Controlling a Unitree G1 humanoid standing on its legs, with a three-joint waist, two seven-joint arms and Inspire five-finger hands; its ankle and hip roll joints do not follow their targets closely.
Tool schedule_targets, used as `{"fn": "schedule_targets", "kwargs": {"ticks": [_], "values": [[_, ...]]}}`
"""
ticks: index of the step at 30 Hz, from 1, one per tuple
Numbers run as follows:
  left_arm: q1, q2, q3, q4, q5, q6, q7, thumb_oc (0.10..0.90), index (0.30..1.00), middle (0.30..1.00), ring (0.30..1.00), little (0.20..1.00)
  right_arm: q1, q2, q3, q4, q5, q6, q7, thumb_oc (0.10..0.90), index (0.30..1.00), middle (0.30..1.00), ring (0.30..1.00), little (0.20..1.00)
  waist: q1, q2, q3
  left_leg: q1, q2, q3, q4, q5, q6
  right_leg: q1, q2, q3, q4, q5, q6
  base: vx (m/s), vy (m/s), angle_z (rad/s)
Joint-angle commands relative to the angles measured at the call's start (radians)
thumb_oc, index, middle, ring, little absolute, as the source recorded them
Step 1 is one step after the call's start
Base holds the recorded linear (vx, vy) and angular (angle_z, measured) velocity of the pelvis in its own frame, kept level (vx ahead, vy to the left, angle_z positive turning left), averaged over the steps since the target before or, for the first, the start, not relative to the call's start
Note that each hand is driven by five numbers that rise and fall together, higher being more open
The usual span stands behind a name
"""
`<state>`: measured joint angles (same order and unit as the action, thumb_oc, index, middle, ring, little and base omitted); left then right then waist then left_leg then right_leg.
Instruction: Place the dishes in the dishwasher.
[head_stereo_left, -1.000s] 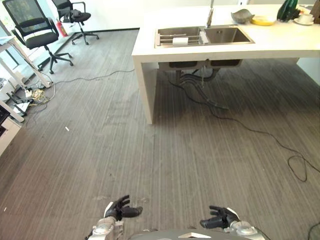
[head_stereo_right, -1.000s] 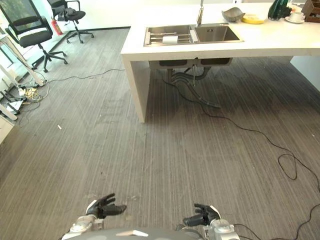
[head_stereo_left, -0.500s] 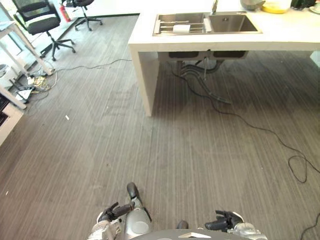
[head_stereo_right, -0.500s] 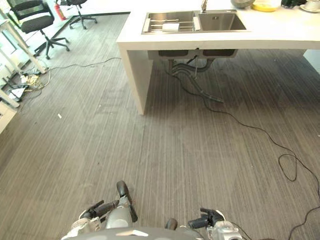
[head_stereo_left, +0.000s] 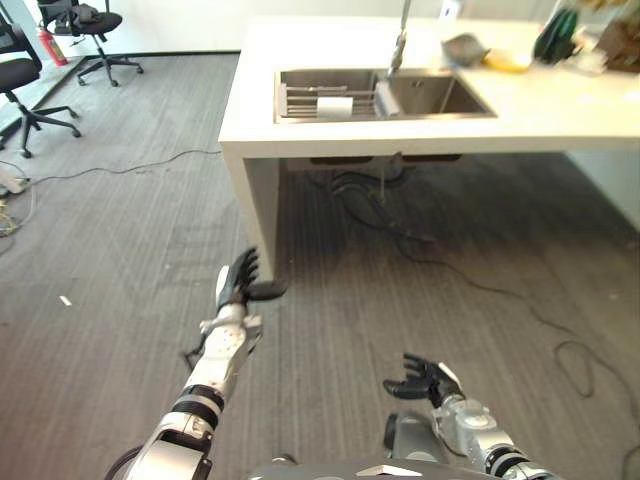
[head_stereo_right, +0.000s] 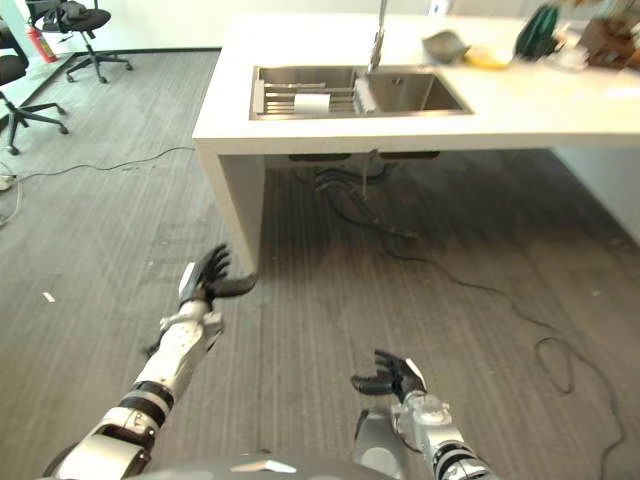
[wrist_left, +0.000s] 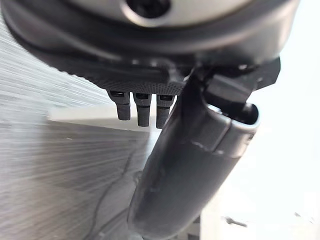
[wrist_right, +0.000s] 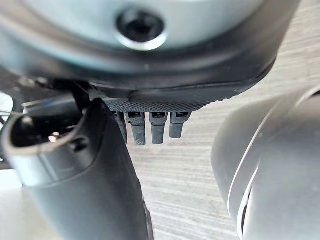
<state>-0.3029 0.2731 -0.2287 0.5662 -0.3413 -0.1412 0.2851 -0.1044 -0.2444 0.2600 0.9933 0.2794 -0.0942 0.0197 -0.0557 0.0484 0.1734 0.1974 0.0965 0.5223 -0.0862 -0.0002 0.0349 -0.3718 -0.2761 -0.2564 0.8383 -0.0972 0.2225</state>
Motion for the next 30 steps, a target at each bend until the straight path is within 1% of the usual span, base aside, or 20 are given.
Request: {"fn": "schedule_targets", "kwargs": {"ticks": [1,3,4,7,10,11,12,13,14,16,17,18,19,20,22,23,24,26,28,30], "values": [[-0.088,0.052,0.061,-0.182,0.067,-0.150,0.100,0.800,0.900,0.900,0.900,0.900,0.025,-0.004,-0.012,0.053,0.026,-0.030,-0.027,0.800,0.900,0.900,0.900,0.900,-0.036,-0.060,-0.040,-0.055,0.019,-0.033,-0.001,0.049,-0.125,0.262,0.004,-0.004,-0.704,0.146,-0.042,0.45,-0.323,0.65],[-0.105,0.065,0.076,-0.211,0.132,-0.142,0.139,0.800,0.900,0.900,0.900,0.900,0.033,-0.013,-0.011,0.083,0.015,-0.017,-0.022,0.800,0.900,0.900,0.900,0.900,-0.056,-0.066,-0.049,-0.038,0.034,-0.038,-0.001,0.053,-0.147,0.271,0.010,0.034,-0.774,0.191,-0.025,0.36,-0.297,0.58],[-0.103,0.078,0.085,-0.301,0.162,-0.153,0.132,0.800,0.900,0.900,0.900,0.900,0.062,-0.008,-0.022,0.093,0.014,-0.017,-0.021,0.800,0.900,0.900,0.900,0.900,-0.049,-0.070,-0.060,-0.036,0.039,-0.044,-0.001,0.064,-0.152,0.288,0.018,0.040,-0.762,0.187,-0.026,0.22,-0.242,0.50],[-0.124,0.088,0.135,-0.296,0.215,-0.161,0.183,0.800,0.900,0.900,0.900,0.900,0.113,0.000,-0.005,0.127,-0.017,-0.003,-0.002,0.800,0.900,0.900,0.900,0.900,-0.048,-0.069,-0.092,-0.015,0.050,-0.058,0.039,0.071,-0.176,0.361,0.048,0.016,-0.827,0.206,-0.036,0.28,-0.267,0.20],[-0.108,0.154,0.172,-0.344,0.367,-0.138,0.249,0.800,0.900,0.900,0.900,0.900,0.147,-0.022,-0.020,0.135,-0.028,-0.011,0.005,0.800,0.900,0.900,0.900,0.900,-0.052,-0.073,-0.078,-0.101,0.111,-0.082,0.329,0.085,-0.217,0.442,0.075,0.004,-0.881,0.182,-0.074,0.20,-0.309,-0.18],[-0.106,0.165,0.176,-0.345,0.392,-0.126,0.258,0.800,0.900,0.900,0.900,0.900,0.145,-0.031,-0.025,0.139,-0.028,-0.015,0.003,0.800,0.900,0.900,0.900,0.900,-0.051,-0.081,-0.073,-0.132,0.136,-0.068,0.390,0.112,-0.230,0.455,0.078,0.001,-0.892,0.173,-0.082,0.10,-0.190,-0.20],[-0.106,0.165,0.175,-0.346,0.393,-0.124,0.259,0.800,0.900,0.900,0.900,0.900,0.144,-0.031,-0.025,0.140,-0.028,-0.015,0.003,0.800,0.900,0.900,0.900,0.900,-0.051,-0.079,-0.072,-0.137,0.143,-0.071,0.401,0.109,-0.232,0.456,0.082,0.000,-0.894,0.173,-0.085,0.13,-0.259,-0.14],[-0.120,0.195,0.171,-0.341,0.436,-0.107,0.257,0.800,0.900,0.900,0.900,0.900,0.134,-0.059,-0.044,0.144,-0.020,-0.021,-0.003,0.800,0.900,0.900,0.900,0.900,-0.043,-0.088,-0.049,-0.181,0.185,-0.073,0.571,0.161,-0.266,0.486,0.086,0.000,-0.910,0.150,-0.113,0.12,-0.215,-0.11],[-0.131,0.202,0.167,-0.339,0.451,-0.106,0.259,0.800,0.900,0.900,0.900,0.900,0.126,-0.074,-0.050,0.146,-0.018,-0.020,-0.008,0.800,0.900,0.900,0.900,0.900,-0.035,-0.087,-0.038,-0.209,0.186,-0.079,0.613,0.172,-0.280,0.497,0.081,-0.008,-0.921,0.143,-0.115,0.17,-0.196,-0.06],[-0.140,0.212,0.170,-0.353,0.497,-0.093,0.258,0.800,0.900,0.900,0.900,0.900,0.112,-0.080,-0.057,0.143,-0.023,-0.020,-0.016,0.800,0.900,0.900,0.900,0.900,-0.041,-0.068,-0.041,-0.231,0.188,-0.033,0.523,0.153,-0.272,0.508,0.088,-0.016,-0.926,0.133,-0.101,0.15,0.031,-0.20],[-0.142,0.227,0.171,-0.343,0.527,-0.084,0.252,0.800,0.900,0.900,0.900,0.900,0.101,-0.082,-0.052,0.141,-0.025,-0.021,-0.014,0.800,0.900,0.900,0.900,0.900,-0.044,-0.059,-0.050,-0.223,0.178,0.005,0.437,0.143,-0.262,0.510,0.093,-0.009,-0.926,0.137,-0.096,0.27,0.143,-0.03],[-0.143,0.244,0.165,-0.350,0.557,-0.074,0.249,0.800,0.900,0.900,0.900,0.900,0.102,-0.083,-0.049,0.141,-0.026,-0.020,-0.011,0.800,0.900,0.900,0.900,0.900,-0.048,-0.041,-0.064,-0.216,0.169,0.037,0.293,0.129,-0.244,0.520,0.105,-0.006,-0.923,0.131,-0.082,0.27,0.168,0.17],[-0.141,0.255,0.156,-0.357,0.588,-0.059,0.235,0.800,0.900,0.900,0.900,0.900,0.100,-0.085,-0.044,0.134,-0.032,-0.019,-0.008,0.800,0.900,0.900,0.900,0.900,-0.047,-0.037,-0.067,-0.182,0.146,0.028,0.236,0.137,-0.231,0.522,0.107,-0.001,-0.916,0.134,-0.082,0.22,0.126,0.16],[-0.139,0.272,0.154,-0.360,0.604,-0.065,0.224,0.800,0.900,0.900,0.900,0.900,0.096,-0.080,-0.039,0.119,-0.034,-0.025,-0.005,0.800,0.900,0.900,0.900,0.900,-0.050,-0.036,-0.070,-0.165,0.132,0.024,0.237,0.147,-0.233,0.523,0.111,-0.002,-0.915,0.133,-0.087,0.12,0.048,-0.23],[-0.136,0.289,0.153,-0.366,0.617,-0.059,0.218,0.800,0.900,0.900,0.900,0.900,0.082,-0.067,-0.043,0.109,-0.021,-0.029,-0.006,0.800,0.900,0.900,0.900,0.900,-0.051,-0.036,-0.082,-0.129,0.089,0.013,0.186,0.122,-0.215,0.515,0.114,-0.007,-0.908,0.138,-0.083,0.09,0.017,-0.39],[-0.137,0.290,0.153,-0.366,0.617,-0.059,0.218,0.800,0.900,0.900,0.900,0.900,0.081,-0.066,-0.042,0.109,-0.021,-0.029,-0.006,0.800,0.900,0.900,0.900,0.900,-0.051,-0.037,-0.083,-0.131,0.088,0.015,0.182,0.126,-0.212,0.511,0.113,-0.006,-0.909,0.142,-0.084,0.12,0.037,-0.38],[-0.147,0.311,0.136,-0.371,0.647,-0.050,0.212,0.800,0.900,0.900,0.900,0.900,0.076,-0.049,-0.039,0.103,-0.010,-0.031,-0.002,0.800,0.900,0.900,0.900,0.900,-0.050,-0.044,-0.099,-0.111,0.060,0.025,0.150,0.088,-0.189,0.509,0.103,-0.013,-0.883,0.139,-0.076,0.12,0.063,-0.16],[-0.140,0.334,0.132,-0.394,0.685,-0.044,0.203,0.800,0.900,0.900,0.900,0.900,0.084,-0.033,-0.034,0.097,-0.015,-0.028,0.007,0.800,0.900,0.900,0.900,0.900,-0.052,-0.043,-0.110,-0.084,0.032,0.030,0.112,0.060,-0.160,0.502,0.096,-0.018,-0.852,0.132,-0.069,0.14,0.113,0.16],[-0.140,0.358,0.120,-0.404,0.720,-0.031,0.191,0.800,0.900,0.900,0.900,0.900,0.093,-0.019,-0.015,0.092,-0.038,-0.026,0.018,0.800,0.900,0.900,0.900,0.900,-0.048,-0.039,-0.110,-0.071,0.012,0.025,0.084,0.050,-0.140,0.483,0.087,-0.021,-0.788,0.123,-0.062,0.10,0.143,0.10],[-0.143,0.374,0.113,-0.413,0.744,-0.019,0.192,0.800,0.900,0.900,0.900,0.900,0.096,-0.013,-0.011,0.080,-0.043,-0.023,0.022,0.800,0.900,0.900,0.900,0.900,-0.047,-0.038,-0.104,-0.055,-0.005,0.022,0.057,0.039,-0.118,0.429,0.064,-0.013,-0.660,0.127,-0.043,0.05,0.126,0.11]]}}
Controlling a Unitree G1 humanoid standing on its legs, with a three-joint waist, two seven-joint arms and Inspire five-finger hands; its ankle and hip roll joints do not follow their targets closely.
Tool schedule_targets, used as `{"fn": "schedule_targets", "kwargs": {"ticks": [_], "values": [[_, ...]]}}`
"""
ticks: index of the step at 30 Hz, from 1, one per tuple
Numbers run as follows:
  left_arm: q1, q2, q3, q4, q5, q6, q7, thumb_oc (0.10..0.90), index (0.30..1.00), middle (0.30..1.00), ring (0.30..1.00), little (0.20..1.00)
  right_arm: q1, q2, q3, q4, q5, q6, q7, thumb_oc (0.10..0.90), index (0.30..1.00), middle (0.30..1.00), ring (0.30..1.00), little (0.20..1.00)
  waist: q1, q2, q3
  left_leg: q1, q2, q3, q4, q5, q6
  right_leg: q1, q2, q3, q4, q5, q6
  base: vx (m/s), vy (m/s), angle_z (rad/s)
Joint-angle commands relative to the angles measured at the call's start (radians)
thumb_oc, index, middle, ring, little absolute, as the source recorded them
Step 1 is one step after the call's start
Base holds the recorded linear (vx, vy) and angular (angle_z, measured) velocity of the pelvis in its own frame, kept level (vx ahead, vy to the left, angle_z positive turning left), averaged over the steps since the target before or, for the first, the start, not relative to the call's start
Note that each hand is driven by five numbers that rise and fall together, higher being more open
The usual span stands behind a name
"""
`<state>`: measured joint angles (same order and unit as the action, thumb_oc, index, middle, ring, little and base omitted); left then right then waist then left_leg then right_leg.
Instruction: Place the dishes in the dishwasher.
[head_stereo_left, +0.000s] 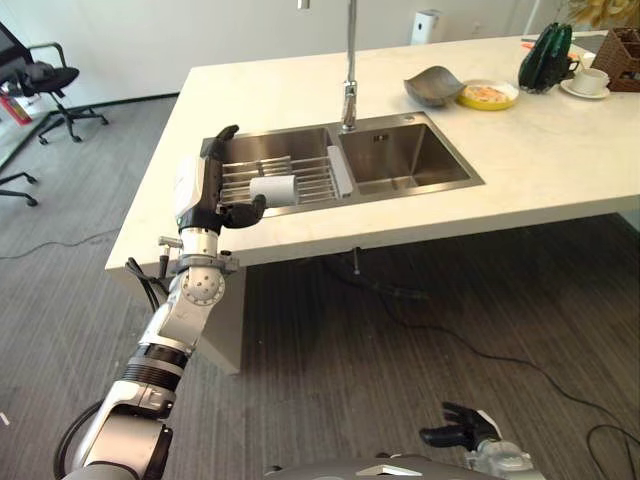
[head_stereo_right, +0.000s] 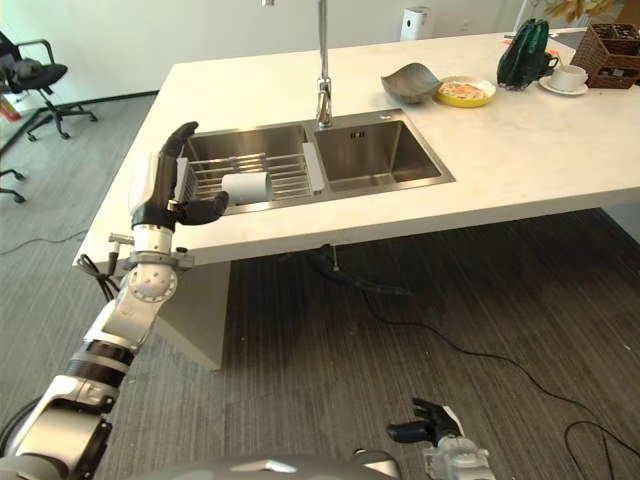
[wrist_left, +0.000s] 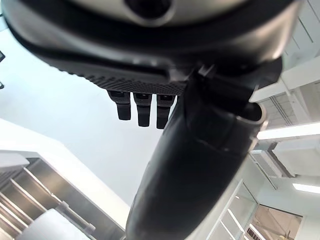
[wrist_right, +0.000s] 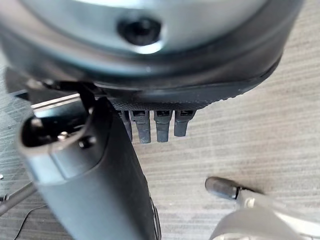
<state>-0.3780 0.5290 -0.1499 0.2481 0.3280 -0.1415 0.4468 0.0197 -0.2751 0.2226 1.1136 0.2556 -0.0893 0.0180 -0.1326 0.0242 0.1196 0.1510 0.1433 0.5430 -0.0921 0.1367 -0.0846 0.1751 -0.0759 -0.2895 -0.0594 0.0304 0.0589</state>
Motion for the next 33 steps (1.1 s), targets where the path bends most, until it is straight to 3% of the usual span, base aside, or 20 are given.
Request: {"fn": "schedule_targets", "kwargs": {"ticks": [1,2,3,4,5,6,8,9,12,13,17,22,25,27,28,29,30,31,33], "values": [[-0.068,0.118,0.034,-0.095,0.074,-0.019,0.031,0.800,0.900,0.900,0.900,0.900,-0.028,0.018,0.026,-0.040,-0.019,-0.028,0.023,0.800,0.900,0.900,0.900,0.900,0.030,-0.015,-0.051,-0.009,-0.053,0.002,0.063,-0.097,0.002,-0.119,-0.137,0.021,0.240,-0.002,0.121,0.05,0.159,0.17],[-0.085,0.136,0.016,-0.107,0.098,-0.006,0.026,0.800,0.900,0.900,0.900,0.900,-0.016,0.019,0.026,-0.059,-0.023,-0.026,0.030,0.800,0.900,0.900,0.900,0.900,0.019,-0.012,-0.031,0.015,-0.067,-0.006,0.043,-0.113,0.025,-0.192,-0.165,0.029,0.409,0.073,0.165,0.03,0.108,0.21],[-0.085,0.136,0.016,-0.107,0.098,-0.006,0.026,0.800,0.900,0.900,0.900,0.900,-0.016,0.019,0.026,-0.059,-0.023,-0.026,0.030,0.800,0.900,0.900,0.900,0.900,0.019,-0.012,-0.031,0.015,-0.067,-0.006,0.043,-0.113,0.025,-0.192,-0.165,0.029,0.409,0.073,0.165,0.05,0.145,0.18],[-0.095,0.146,0.008,-0.115,0.109,-0.001,0.024,0.800,0.900,0.900,0.900,0.900,-0.012,0.019,0.021,-0.065,-0.022,-0.025,0.034,0.800,0.900,0.900,0.900,0.900,0.013,-0.014,-0.021,0.027,-0.073,-0.010,0.034,-0.118,0.034,-0.233,-0.172,0.049,0.484,0.096,0.186,0.02,0.069,0.20],[-0.113,0.156,-0.009,-0.111,0.121,0.002,0.019,0.800,0.900,0.900,0.900,0.900,-0.015,0.019,0.020,-0.062,-0.016,-0.023,0.039,0.800,0.900,0.900,0.900,0.900,0.005,-0.004,-0.011,0.028,-0.063,-0.021,0.040,-0.118,0.041,-0.264,-0.156,0.071,0.547,0.115,0.193,0.11,0.098,0.21],[-0.129,0.173,-0.040,-0.096,0.164,0.013,0.009,0.800,0.900,0.900,0.900,0.900,-0.013,0.018,0.025,-0.053,-0.013,-0.019,0.048,0.800,0.900,0.900,0.900,0.900,-0.020,0.006,0.001,0.046,-0.060,-0.051,0.040,-0.134,0.046,-0.326,-0.116,0.120,0.591,0.095,0.188,0.19,0.054,0.25],[-0.166,0.192,-0.081,-0.055,0.202,0.033,-0.009,0.800,0.900,0.900,0.900,0.900,-0.012,0.015,0.035,-0.038,-0.005,-0.017,0.053,0.800,0.900,0.900,0.900,0.900,-0.042,0.000,-0.010,0.069,-0.088,-0.074,0.023,-0.149,0.040,-0.341,-0.086,0.145,0.460,0.058,0.161,0.28,-0.036,0.30],[-0.200,0.204,-0.127,-0.024,0.247,0.044,-0.014,0.800,0.900,0.900,0.900,0.900,-0.022,-0.001,0.049,-0.015,-0.013,-0.009,0.065,0.800,0.900,0.900,0.900,0.900,-0.049,-0.006,-0.008,0.077,-0.098,-0.089,0.019,-0.158,0.029,-0.340,-0.105,0.133,0.313,0.046,0.143,0.20,-0.055,0.25],[-0.226,0.230,-0.150,-0.044,0.276,0.039,-0.050,0.800,0.900,0.900,0.900,0.900,-0.005,0.014,0.040,0.002,-0.016,-0.011,0.053,0.800,0.900,0.900,0.900,0.900,-0.047,-0.021,-0.020,0.078,-0.107,-0.095,0.027,-0.162,0.023,-0.275,-0.106,0.111,0.240,0.050,0.134,0.09,-0.073,0.46],[-0.259,0.216,-0.182,0.033,0.265,0.029,-0.050,0.800,0.900,0.900,0.900,0.900,0.000,0.010,0.047,0.035,-0.008,-0.007,0.058,0.800,0.900,0.900,0.900,0.900,-0.044,-0.021,-0.052,0.071,-0.103,-0.082,0.027,-0.153,0.014,-0.220,-0.081,0.116,0.168,0.027,0.118,0.15,-0.125,0.53],[-0.245,0.202,-0.171,0.030,0.263,0.033,-0.055,0.800,0.900,0.900,0.900,0.900,0.015,-0.004,0.027,0.019,-0.011,-0.017,0.050,0.800,0.900,0.900,0.900,0.900,-0.034,-0.002,-0.088,0.068,-0.092,-0.053,0.024,-0.134,-0.005,-0.148,-0.053,0.084,0.058,0.033,0.106,0.12,-0.105,0.01],[-0.259,0.199,-0.181,0.025,0.271,0.033,-0.062,0.800,0.900,0.900,0.900,0.900,-0.011,-0.019,0.011,0.009,0.011,-0.026,0.036,0.800,0.900,0.900,0.900,0.900,-0.042,0.011,-0.085,0.069,-0.078,-0.049,0.041,-0.133,-0.024,-0.098,-0.041,0.074,0.010,0.026,0.095,0.06,-0.071,-0.19],[-0.277,0.194,-0.194,0.019,0.264,0.026,-0.066,0.800,0.900,0.900,0.900,0.900,-0.045,-0.020,0.044,-0.023,0.008,-0.026,0.042,0.800,0.900,0.900,0.900,0.900,-0.042,0.003,-0.057,0.025,-0.041,-0.044,0.189,-0.120,-0.064,-0.090,-0.034,0.078,0.008,0.017,0.075,0.03,-0.151,-0.19],[-0.311,0.190,-0.219,0.025,0.261,0.024,-0.075,0.800,0.900,0.900,0.900,0.900,-0.057,-0.026,0.054,-0.028,0.027,-0.025,0.046,0.800,0.900,0.900,0.900,0.900,-0.041,-0.021,-0.037,-0.028,0.010,-0.024,0.376,-0.091,-0.096,-0.078,-0.037,0.082,0.014,-0.003,0.048,0.03,-0.191,-0.12],[-0.325,0.191,-0.227,0.020,0.256,0.023,-0.079,0.800,0.900,0.900,0.900,0.900,-0.056,-0.027,0.054,-0.026,0.027,-0.023,0.047,0.800,0.900,0.900,0.900,0.900,-0.032,-0.024,-0.021,-0.062,0.036,-0.053,0.465,-0.080,-0.119,-0.068,-0.027,0.079,0.015,-0.010,0.036,0.04,-0.123,0.07],[-0.331,0.185,-0.234,0.018,0.255,0.028,-0.074,0.800,0.900,0.900,0.900,0.900,-0.055,-0.029,0.061,-0.016,0.021,-0.017,0.043,0.800,0.900,0.900,0.900,0.900,-0.018,-0.026,-0.008,-0.084,0.018,-0.113,0.463,-0.066,-0.124,-0.064,-0.030,0.077,0.013,-0.012,0.037,0.07,-0.001,0.11],[-0.334,0.181,-0.234,0.010,0.261,0.033,-0.073,0.800,0.900,0.900,0.900,0.900,-0.056,-0.031,0.062,-0.011,0.014,-0.019,0.041,0.800,0.900,0.900,0.900,0.900,-0.023,-0.013,-0.016,-0.079,0.008,-0.092,0.353,-0.078,-0.108,-0.069,-0.028,0.062,0.003,-0.010,0.052,0.06,0.056,0.11],[-0.333,0.181,-0.233,0.009,0.261,0.033,-0.073,0.800,0.900,0.900,0.900,0.900,-0.056,-0.031,0.062,-0.010,0.014,-0.019,0.042,0.800,0.900,0.900,0.900,0.900,-0.023,-0.014,-0.017,-0.076,0.006,-0.091,0.347,-0.075,-0.107,-0.069,-0.030,0.062,0.003,-0.009,0.053,0.10,0.078,-0.03],[-0.344,0.169,-0.243,0.029,0.268,0.031,-0.079,0.800,0.900,0.900,0.900,0.900,-0.041,-0.041,0.061,-0.012,-0.007,-0.018,0.040,0.800,0.900,0.900,0.900,0.900,-0.030,-0.014,-0.025,-0.068,-0.018,-0.067,0.261,-0.110,-0.071,-0.070,-0.038,0.070,0.009,0.004,0.063,0.09,0.042,0.10]]}}
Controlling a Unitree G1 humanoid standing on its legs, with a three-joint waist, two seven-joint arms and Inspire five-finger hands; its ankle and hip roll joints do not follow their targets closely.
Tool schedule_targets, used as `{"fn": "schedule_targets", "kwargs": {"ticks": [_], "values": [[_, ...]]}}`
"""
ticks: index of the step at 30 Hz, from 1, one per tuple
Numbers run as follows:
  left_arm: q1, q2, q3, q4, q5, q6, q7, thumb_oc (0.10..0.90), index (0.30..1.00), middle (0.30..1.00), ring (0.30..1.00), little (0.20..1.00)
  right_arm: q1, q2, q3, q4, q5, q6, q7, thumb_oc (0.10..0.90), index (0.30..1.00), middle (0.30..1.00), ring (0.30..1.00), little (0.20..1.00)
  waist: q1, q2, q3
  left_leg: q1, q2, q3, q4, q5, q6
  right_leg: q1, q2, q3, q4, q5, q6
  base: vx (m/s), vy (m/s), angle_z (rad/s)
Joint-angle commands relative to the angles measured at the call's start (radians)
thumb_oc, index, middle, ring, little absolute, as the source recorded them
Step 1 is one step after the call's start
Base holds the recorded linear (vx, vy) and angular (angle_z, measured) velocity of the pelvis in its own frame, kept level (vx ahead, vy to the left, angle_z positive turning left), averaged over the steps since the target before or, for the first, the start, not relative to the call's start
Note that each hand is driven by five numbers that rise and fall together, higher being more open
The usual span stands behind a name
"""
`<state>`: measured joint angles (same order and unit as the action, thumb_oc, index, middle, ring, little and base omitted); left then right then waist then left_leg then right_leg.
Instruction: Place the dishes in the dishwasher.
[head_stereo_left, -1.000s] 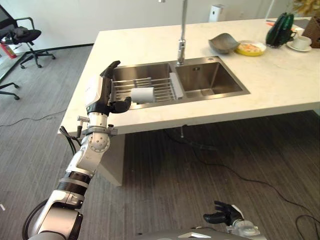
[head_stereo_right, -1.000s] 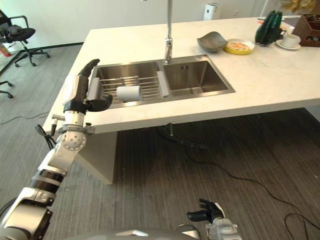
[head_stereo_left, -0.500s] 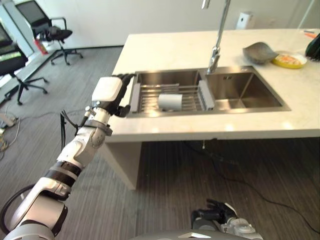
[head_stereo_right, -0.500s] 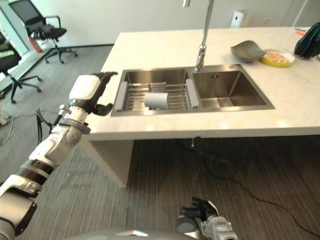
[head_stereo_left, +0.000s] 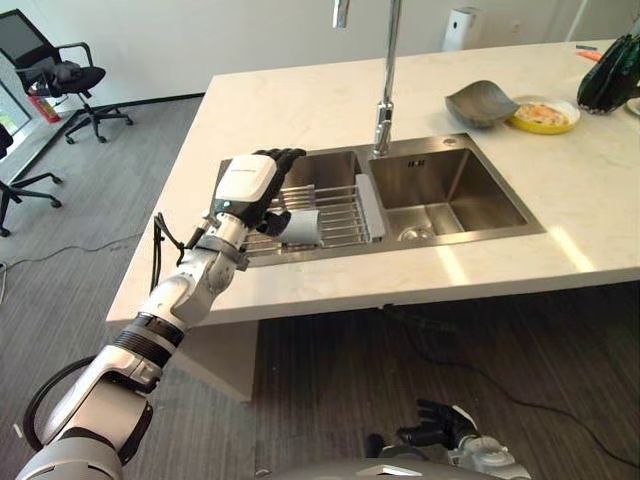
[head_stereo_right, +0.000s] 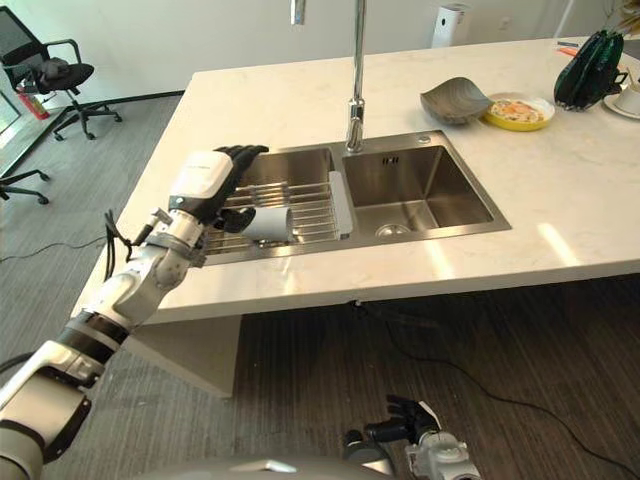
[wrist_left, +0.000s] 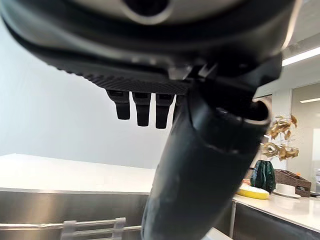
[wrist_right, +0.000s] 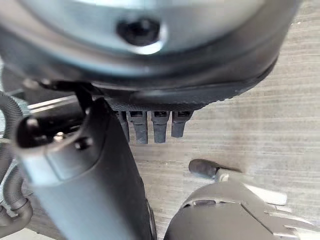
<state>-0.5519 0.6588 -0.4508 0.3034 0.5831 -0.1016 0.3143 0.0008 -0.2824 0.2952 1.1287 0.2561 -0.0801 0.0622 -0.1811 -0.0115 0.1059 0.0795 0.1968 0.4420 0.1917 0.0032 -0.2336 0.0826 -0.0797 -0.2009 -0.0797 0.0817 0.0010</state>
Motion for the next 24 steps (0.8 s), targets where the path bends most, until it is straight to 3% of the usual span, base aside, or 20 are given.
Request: {"fn": "schedule_targets", "kwargs": {"ticks": [1,4,6,12,16,24], "values": [[-0.170,0.039,0.057,-0.026,0.013,-0.009,0.053,0.800,0.900,0.900,0.900,0.900,-0.022,-0.034,-0.012,-0.027,-0.007,-0.028,-0.004,0.800,0.900,0.900,0.900,0.900,0.019,0.022,-0.012,0.003,-0.071,0.034,-0.023,0.024,0.078,0.023,-0.034,-0.018,0.029,-0.047,0.121,0.05,0.042,0.12],[-0.180,0.072,0.035,-0.042,0.033,-0.006,0.025,0.800,0.900,0.900,0.900,0.900,-0.006,-0.023,-0.039,-0.019,0.004,-0.026,-0.009,0.800,0.900,0.900,0.900,0.900,0.005,0.039,-0.048,0.092,-0.110,0.056,-0.220,0.020,0.110,0.003,-0.018,-0.011,0.046,-0.046,0.129,0.07,0.062,-0.36],[-0.169,0.092,0.028,-0.042,0.048,-0.006,0.010,0.800,0.900,0.900,0.900,0.900,0.008,-0.010,-0.027,-0.019,-0.013,-0.025,-0.004,0.800,0.900,0.900,0.900,0.900,0.006,0.044,-0.058,0.124,-0.119,0.055,-0.267,0.032,0.113,0.014,-0.006,-0.013,0.034,-0.049,0.129,0.08,0.033,-0.15],[-0.164,0.124,0.013,-0.041,0.029,-0.015,-0.038,0.800,0.900,0.900,0.900,0.900,0.014,-0.002,-0.019,-0.018,-0.024,-0.023,-0.001,0.800,0.900,0.900,0.900,0.900,0.006,0.049,-0.055,0.137,-0.115,0.042,-0.279,0.033,0.113,0.029,0.002,-0.029,0.016,-0.050,0.130,0.01,0.009,0.07],[-0.162,0.195,-0.003,-0.071,-0.061,-0.052,-0.130,0.800,0.900,0.900,0.900,0.900,0.021,0.002,-0.019,-0.004,-0.030,-0.014,0.017,0.800,0.900,0.900,0.900,0.900,0.011,0.052,-0.053,0.135,-0.118,0.037,-0.279,0.030,0.115,0.033,-0.002,-0.038,0.011,-0.047,0.133,0.00,0.007,0.02],[-0.165,0.173,-0.031,-0.053,-0.047,-0.026,-0.163,0.800,0.900,0.900,0.900,0.900,0.029,0.004,-0.028,0.012,-0.032,-0.009,0.024,0.800,0.900,0.900,0.900,0.900,0.007,0.056,-0.048,0.128,-0.120,0.033,-0.279,0.030,0.118,0.025,-0.007,-0.041,0.012,-0.046,0.135,0.00,0.000,0.00]]}}
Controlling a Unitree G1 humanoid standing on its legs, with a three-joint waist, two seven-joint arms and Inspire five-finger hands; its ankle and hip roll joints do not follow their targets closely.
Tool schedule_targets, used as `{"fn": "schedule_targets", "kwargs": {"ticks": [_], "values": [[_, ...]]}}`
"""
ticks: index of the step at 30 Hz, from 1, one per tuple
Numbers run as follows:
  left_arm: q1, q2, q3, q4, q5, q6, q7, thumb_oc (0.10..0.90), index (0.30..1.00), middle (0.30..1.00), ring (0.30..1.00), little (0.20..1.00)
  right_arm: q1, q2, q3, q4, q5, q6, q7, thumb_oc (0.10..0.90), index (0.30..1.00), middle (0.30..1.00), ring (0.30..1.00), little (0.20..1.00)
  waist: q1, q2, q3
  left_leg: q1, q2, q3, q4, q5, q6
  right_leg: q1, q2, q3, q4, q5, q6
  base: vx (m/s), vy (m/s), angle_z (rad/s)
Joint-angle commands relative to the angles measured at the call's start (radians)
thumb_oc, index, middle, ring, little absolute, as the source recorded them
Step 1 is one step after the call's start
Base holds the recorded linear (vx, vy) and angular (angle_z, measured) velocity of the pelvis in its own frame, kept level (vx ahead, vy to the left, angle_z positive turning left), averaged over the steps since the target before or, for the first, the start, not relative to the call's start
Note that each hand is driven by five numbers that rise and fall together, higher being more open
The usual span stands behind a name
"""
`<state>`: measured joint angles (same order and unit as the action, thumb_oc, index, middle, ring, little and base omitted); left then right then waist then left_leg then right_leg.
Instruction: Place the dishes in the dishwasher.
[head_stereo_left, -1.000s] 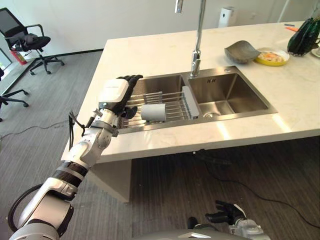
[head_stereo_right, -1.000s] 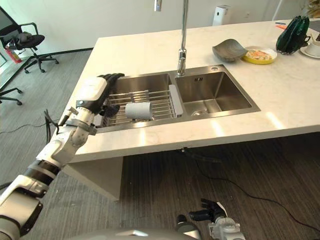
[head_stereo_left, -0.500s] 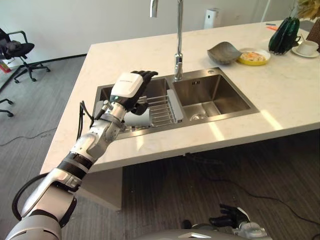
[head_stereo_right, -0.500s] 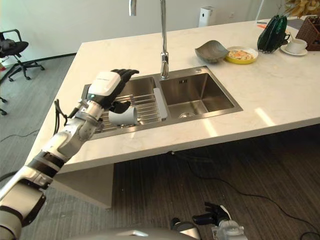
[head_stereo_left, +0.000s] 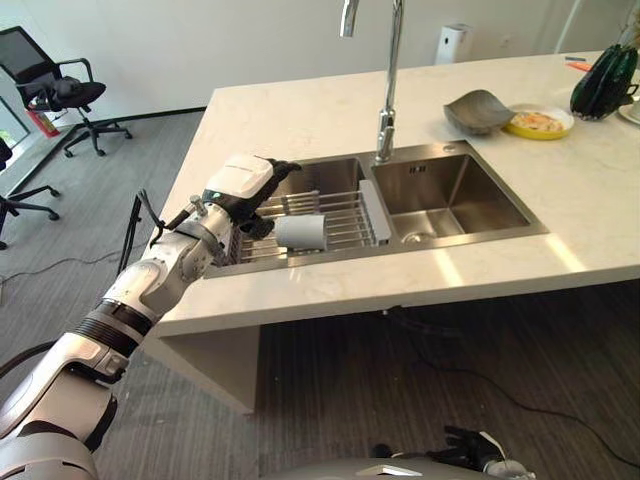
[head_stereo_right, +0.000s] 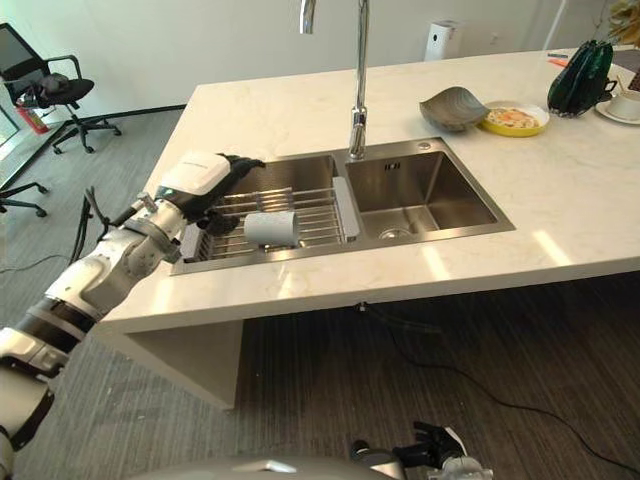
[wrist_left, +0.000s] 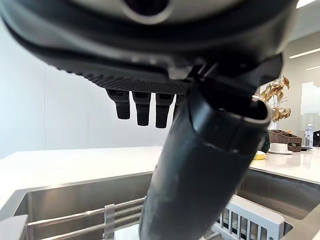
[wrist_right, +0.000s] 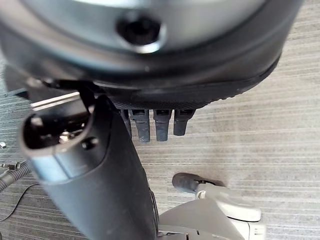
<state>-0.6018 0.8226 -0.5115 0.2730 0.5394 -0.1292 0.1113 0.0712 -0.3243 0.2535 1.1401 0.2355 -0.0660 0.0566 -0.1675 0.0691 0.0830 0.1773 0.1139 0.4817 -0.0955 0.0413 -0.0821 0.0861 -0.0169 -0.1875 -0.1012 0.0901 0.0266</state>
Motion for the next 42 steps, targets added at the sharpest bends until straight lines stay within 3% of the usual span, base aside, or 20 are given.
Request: {"fn": "schedule_targets", "kwargs": {"ticks": [1,10,11,12,13,14,17,27,40,41,42], "values": [[-0.120,-0.001,0.026,-0.024,0.002,0.007,0.036,0.800,0.900,0.900,0.900,0.900,-0.044,0.044,0.014,-0.002,-0.011,-0.022,0.028,0.800,0.900,0.900,0.900,0.900,-0.007,-0.024,-0.022,0.029,-0.038,-0.008,0.008,-0.008,-0.033,0.019,-0.070,-0.053,0.034,-0.055,0.109,0.00,0.000,0.00],[-0.171,-0.127,-0.031,0.083,0.030,0.038,0.028,0.800,0.900,0.900,0.900,0.900,-0.060,0.037,0.024,-0.016,-0.013,-0.014,0.027,0.800,0.900,0.900,0.900,0.900,-0.024,-0.003,-0.003,0.028,-0.042,0.000,0.008,-0.009,-0.031,0.011,-0.075,-0.047,0.036,-0.056,0.107,0.00,0.000,-0.01],[-0.208,-0.181,-0.090,0.151,0.024,0.027,0.012,0.800,0.900,0.900,0.900,0.900,-0.234,-0.019,0.003,0.080,0.013,0.026,0.007,0.800,0.900,0.900,0.900,0.900,-0.008,0.003,-0.019,0.035,-0.041,-0.006,0.008,-0.011,-0.032,0.024,-0.078,-0.054,0.032,-0.062,0.109,0.05,-0.018,-0.02],[-0.216,-0.169,-0.081,0.192,0.020,0.037,0.028,0.800,0.900,0.900,0.900,0.900,-0.108,-0.020,0.014,0.065,0.006,-0.003,0.049,0.800,0.900,0.900,0.900,0.900,-0.022,0.005,0.000,0.037,-0.042,-0.005,0.008,-0.011,-0.034,0.024,-0.076,-0.051,0.033,-0.062,0.109,0.04,-0.025,-0.07],[-0.214,-0.170,-0.082,0.193,0.020,0.037,0.030,0.800,0.900,0.900,0.900,0.900,-0.102,-0.021,0.014,0.061,0.006,-0.003,0.049,0.800,0.900,0.900,0.900,0.900,-0.022,0.005,-0.005,0.034,-0.042,-0.004,0.008,-0.007,-0.034,0.021,-0.076,-0.051,0.032,-0.057,0.107,-0.06,-0.003,0.02],[-0.231,-0.164,-0.047,0.220,0.002,0.041,0.034,0.800,0.900,0.900,0.900,0.900,-0.001,-0.072,-0.037,0.073,0.001,-0.021,0.078,0.800,0.900,0.900,0.900,0.900,-0.058,0.010,0.014,0.036,-0.045,0.006,0.008,-0.010,-0.036,0.013,-0.077,-0.043,0.035,-0.055,0.110,-0.06,0.001,0.07],[-0.259,-0.131,-0.047,0.275,0.023,0.053,0.025,0.800,0.900,0.900,0.900,0.900,0.005,-0.089,-0.084,0.101,-0.023,-0.018,0.080,0.800,0.900,0.900,0.900,0.900,-0.077,0.020,0.027,0.024,-0.044,0.018,0.008,-0.003,-0.037,-0.014,-0.078,-0.031,0.041,-0.046,0.110,-0.07,0.010,-0.08],[-0.330,-0.103,-0.065,0.514,-0.021,0.100,0.006,0.800,0.900,0.900,0.900,0.900,0.000,-0.108,-0.099,0.128,-0.030,-0.005,0.091,0.800,0.900,0.900,0.900,0.900,-0.100,0.036,0.033,0.024,-0.039,0.048,0.008,0.001,-0.043,-0.026,-0.076,-0.014,0.037,-0.041,0.112,0.00,-0.017,-0.21],[-0.372,-0.152,-0.093,0.839,-0.034,0.140,-0.059,0.800,0.900,0.900,0.900,0.900,-0.006,-0.096,-0.080,0.145,-0.028,0.007,0.111,0.800,0.900,0.900,0.900,0.900,-0.111,0.032,0.028,0.036,-0.034,0.068,0.009,0.003,-0.042,-0.014,-0.068,-0.006,0.033,-0.042,0.109,0.00,-0.011,-0.04],[-0.370,-0.147,-0.104,0.849,-0.027,0.137,-0.074,0.696,0.745,0.745,0.745,0.745,-0.005,-0.097,-0.079,0.148,-0.030,0.009,0.111,0.800,0.900,0.900,0.900,0.900,-0.112,0.031,0.027,0.037,-0.034,0.069,0.009,0.003,-0.043,-0.014,-0.068,-0.005,0.034,-0.041,0.109,0.00,0.000,0.00],[-0.369,-0.145,-0.107,0.845,-0.031,0.133,-0.083,0.400,0.300,0.300,0.300,0.300,-0.005,-0.097,-0.080,0.151,-0.031,0.010,0.113,0.800,0.900,0.900,0.900,0.900,-0.111,0.031,0.027,0.038,-0.034,0.069,0.009,0.002,-0.042,-0.013,-0.069,-0.004,0.034,-0.041,0.110,0.00,0.000,0.00]]}}
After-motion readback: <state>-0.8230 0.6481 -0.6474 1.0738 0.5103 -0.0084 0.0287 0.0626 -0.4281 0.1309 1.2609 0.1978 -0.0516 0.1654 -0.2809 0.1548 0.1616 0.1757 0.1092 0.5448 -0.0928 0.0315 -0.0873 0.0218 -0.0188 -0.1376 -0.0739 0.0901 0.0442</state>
